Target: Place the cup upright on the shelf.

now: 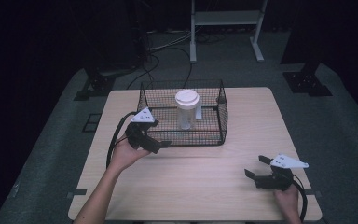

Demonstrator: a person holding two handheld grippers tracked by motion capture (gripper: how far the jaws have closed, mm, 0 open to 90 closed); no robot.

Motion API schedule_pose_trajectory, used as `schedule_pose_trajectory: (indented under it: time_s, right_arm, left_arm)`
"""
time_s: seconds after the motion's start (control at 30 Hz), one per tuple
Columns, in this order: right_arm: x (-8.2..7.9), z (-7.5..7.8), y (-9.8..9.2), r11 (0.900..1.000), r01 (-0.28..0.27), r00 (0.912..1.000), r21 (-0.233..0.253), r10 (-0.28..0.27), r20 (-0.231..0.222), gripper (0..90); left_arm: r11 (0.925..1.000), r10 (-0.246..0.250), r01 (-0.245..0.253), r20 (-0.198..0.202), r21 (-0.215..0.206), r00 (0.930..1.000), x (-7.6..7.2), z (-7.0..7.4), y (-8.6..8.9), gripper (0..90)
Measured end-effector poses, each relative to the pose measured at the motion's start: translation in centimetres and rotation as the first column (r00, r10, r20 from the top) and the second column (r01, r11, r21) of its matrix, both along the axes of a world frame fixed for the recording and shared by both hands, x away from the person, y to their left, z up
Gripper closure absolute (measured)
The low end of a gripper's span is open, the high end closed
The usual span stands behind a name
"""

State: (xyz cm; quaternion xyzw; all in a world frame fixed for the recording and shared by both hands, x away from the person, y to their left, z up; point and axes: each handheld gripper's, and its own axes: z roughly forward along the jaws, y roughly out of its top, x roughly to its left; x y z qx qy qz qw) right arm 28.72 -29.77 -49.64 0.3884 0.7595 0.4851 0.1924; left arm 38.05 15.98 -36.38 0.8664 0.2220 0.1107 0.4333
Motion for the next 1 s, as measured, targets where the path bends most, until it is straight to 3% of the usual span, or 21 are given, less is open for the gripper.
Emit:
schedule_pose_trajectory:
  time_s: [0.77,1.0]
  right_arm:
    - [0.0,0.0,0.0,1.000,0.002,1.0000,-0.008,-0.002,-0.001,12.9]
    - [0.0,0.0,0.0,1.000,0.002,1.0000,-0.009,-0.002,0.000,12.9]
  left_arm:
    - [0.9992,-0.006,0.005,-0.016,-0.040,0.9999,-2.6,-2.4,1.0,2.1]
    - [0.9995,-0.001,0.001,-0.017,-0.032,0.9999,-3.1,-3.1,1.3,2.0]
